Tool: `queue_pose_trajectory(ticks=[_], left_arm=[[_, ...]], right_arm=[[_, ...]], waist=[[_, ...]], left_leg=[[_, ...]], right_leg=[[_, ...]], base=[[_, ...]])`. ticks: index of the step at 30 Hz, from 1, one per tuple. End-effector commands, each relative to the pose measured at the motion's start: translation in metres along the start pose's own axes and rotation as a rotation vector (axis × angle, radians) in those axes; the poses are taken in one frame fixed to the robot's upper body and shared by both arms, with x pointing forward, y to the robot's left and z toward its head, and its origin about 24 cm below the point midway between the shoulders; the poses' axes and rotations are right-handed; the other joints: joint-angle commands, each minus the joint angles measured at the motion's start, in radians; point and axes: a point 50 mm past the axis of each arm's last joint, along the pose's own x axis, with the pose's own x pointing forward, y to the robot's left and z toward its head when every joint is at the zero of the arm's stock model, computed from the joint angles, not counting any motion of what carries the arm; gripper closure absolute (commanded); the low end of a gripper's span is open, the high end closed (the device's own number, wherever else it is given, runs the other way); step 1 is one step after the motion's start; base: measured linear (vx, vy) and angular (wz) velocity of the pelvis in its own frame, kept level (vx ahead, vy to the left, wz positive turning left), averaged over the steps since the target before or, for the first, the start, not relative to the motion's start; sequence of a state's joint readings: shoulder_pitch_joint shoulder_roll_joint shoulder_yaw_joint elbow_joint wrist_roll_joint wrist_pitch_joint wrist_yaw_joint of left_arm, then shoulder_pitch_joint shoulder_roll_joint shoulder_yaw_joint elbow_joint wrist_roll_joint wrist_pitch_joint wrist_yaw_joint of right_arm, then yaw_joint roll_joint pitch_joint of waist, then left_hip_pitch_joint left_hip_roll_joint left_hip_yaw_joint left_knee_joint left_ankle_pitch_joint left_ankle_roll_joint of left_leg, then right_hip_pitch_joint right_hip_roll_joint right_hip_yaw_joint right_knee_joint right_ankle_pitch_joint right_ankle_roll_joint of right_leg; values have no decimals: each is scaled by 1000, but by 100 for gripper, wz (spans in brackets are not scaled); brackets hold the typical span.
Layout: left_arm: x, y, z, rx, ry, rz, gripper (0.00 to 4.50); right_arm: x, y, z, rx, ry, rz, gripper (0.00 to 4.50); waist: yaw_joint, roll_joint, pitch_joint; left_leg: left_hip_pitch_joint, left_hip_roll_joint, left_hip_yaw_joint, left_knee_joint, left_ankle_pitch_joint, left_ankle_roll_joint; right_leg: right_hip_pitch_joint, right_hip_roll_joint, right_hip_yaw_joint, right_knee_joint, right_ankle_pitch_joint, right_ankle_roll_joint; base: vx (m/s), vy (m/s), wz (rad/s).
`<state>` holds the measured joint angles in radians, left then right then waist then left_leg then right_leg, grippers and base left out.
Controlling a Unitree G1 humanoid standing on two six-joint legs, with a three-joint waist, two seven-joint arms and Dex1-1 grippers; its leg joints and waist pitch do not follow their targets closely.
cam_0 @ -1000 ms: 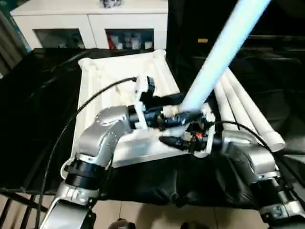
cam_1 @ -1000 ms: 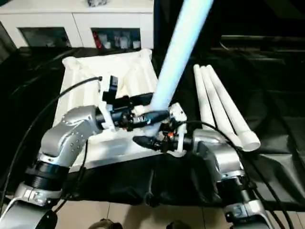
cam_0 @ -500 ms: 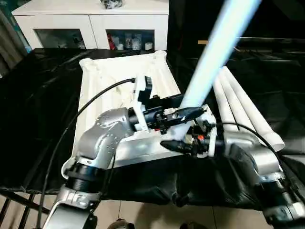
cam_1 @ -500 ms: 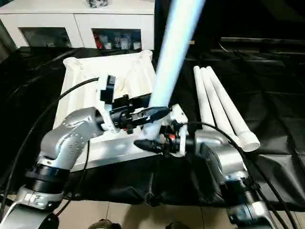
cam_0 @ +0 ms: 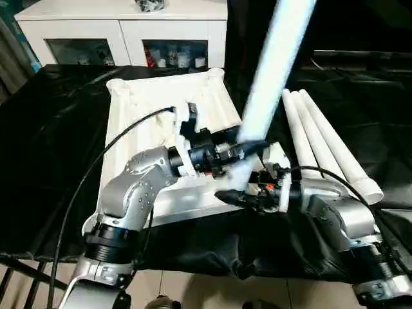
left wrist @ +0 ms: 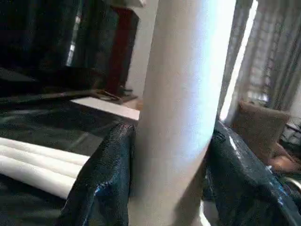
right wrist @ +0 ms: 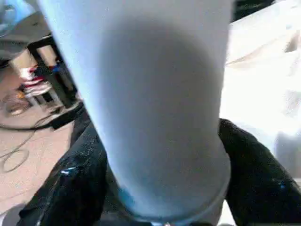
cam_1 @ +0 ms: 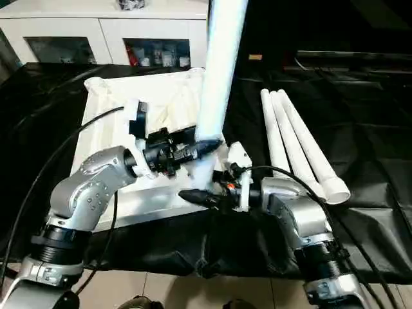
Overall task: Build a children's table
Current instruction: Insert table leg to table base
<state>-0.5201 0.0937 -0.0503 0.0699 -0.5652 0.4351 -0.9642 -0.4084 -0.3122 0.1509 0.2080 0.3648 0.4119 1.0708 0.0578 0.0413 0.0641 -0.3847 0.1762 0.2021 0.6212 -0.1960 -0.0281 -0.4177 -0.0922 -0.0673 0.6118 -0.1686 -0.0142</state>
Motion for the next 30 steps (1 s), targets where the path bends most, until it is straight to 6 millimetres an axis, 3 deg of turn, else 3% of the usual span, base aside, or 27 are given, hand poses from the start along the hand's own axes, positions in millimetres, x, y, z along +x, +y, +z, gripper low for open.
queue_pose_trajectory(ticks=[1, 7, 13, 15, 16, 24, 30], left_arm=[[0, 0, 4, -11, -38, 15, 245], [-4, 10, 11, 9, -43, 156, 257], [-11, 20, 15, 14, -5, 359, 259], [-11, 20, 16, 17, -6, 369, 259], [-9, 18, 17, 16, -7, 369, 259], [1, 10, 26, -3, -27, 359, 259], [5, 1, 29, -51, -39, 271, 259]], right_arm=[[-5, -8, 13, 1, -53, -70, 86], [-13, -10, 25, -29, -105, -146, 17], [-36, -5, 54, -37, -213, -209, 0], [-38, -4, 57, -41, -223, -214, 0], [-43, -3, 60, -43, -210, -216, 0], [-47, 7, 62, -16, -70, -207, 0], [-42, 6, 71, 33, -93, -198, 0]], waist=[[4, -19, -80], [6, -17, -80], [8, -20, -82], [8, -20, -81], [8, -28, -81], [9, -25, -80], [8, -26, -81]], left_leg=[[12, 48, -26, -70, -122, 67], [16, 49, -26, -70, -117, 63], [13, 47, -27, -68, -91, 74], [13, 44, -26, -68, -97, 73], [11, 44, -26, -68, -98, 70], [11, 43, -27, -66, -84, 68], [11, 41, -25, -64, -93, 60]], right_leg=[[62, -53, 42, -70, -222, -220], [59, -50, 42, -67, -203, -218], [64, -49, 42, -66, -195, -199], [62, -48, 40, -70, -222, -192], [65, -50, 40, -70, -237, -187], [62, -47, 40, -72, -240, -181], [60, -47, 40, -74, -264, -176]], base=[[0, 0, 0], [0, 0, 0], [0, 0, 0], [0, 0, 0], [0, 0, 0], [0, 0, 0], [0, 0, 0]])
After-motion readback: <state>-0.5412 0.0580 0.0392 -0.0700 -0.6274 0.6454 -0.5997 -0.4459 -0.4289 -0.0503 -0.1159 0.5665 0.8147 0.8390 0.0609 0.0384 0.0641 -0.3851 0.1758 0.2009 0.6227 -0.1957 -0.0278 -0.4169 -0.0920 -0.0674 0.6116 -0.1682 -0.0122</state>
